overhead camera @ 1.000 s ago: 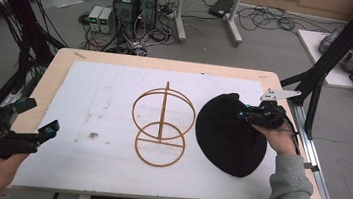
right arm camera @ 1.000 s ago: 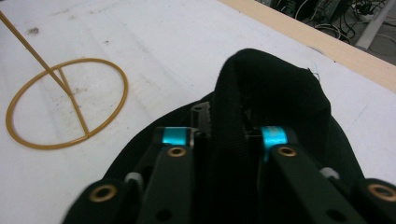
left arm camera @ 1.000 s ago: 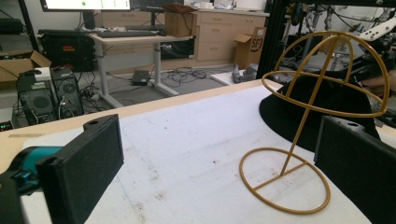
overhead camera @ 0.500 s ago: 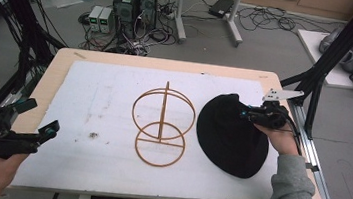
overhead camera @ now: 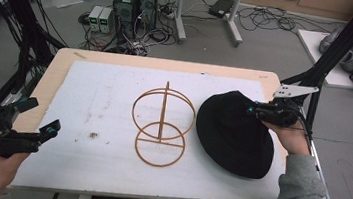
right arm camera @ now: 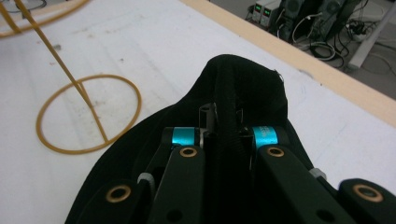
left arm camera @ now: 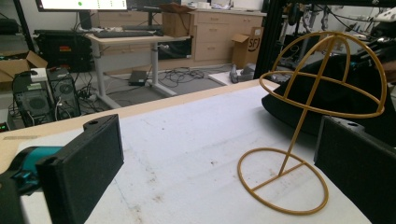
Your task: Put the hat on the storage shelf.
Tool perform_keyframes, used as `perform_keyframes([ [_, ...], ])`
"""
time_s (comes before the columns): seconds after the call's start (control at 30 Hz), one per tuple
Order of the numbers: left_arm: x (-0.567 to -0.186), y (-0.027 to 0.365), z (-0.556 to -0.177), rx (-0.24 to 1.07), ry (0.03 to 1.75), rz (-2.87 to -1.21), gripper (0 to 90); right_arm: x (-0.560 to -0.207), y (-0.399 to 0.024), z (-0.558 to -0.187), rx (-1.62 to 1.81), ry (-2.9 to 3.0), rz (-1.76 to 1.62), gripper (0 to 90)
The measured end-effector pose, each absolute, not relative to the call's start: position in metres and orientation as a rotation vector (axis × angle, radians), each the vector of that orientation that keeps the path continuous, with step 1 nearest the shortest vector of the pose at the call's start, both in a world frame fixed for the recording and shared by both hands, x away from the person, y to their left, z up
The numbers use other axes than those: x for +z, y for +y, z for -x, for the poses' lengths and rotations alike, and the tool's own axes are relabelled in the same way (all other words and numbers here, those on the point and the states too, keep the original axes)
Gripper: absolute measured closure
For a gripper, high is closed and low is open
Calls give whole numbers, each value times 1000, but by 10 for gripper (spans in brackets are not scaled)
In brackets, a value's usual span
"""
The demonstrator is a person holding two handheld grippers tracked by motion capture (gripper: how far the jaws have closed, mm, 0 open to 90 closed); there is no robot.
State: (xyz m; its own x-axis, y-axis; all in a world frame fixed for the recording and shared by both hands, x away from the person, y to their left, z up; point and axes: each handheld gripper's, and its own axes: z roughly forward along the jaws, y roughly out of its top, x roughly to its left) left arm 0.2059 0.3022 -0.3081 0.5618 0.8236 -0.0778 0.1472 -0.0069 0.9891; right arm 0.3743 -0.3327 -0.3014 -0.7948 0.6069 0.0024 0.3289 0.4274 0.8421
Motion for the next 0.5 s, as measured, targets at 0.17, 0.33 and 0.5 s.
perform_keyframes([
  [0.17, -308, 302, -206, 655, 868, -1508, 17, -276, -332, -368, 1305, 2384, -765, 874],
  [0.33, -307, 302, -205, 658, 864, -1507, 17, -256, -332, -361, 1313, 2380, -729, 881],
  [0.5, -307, 303, -205, 657, 867, -1505, 17, -237, -334, -357, 1330, 2359, -726, 882],
])
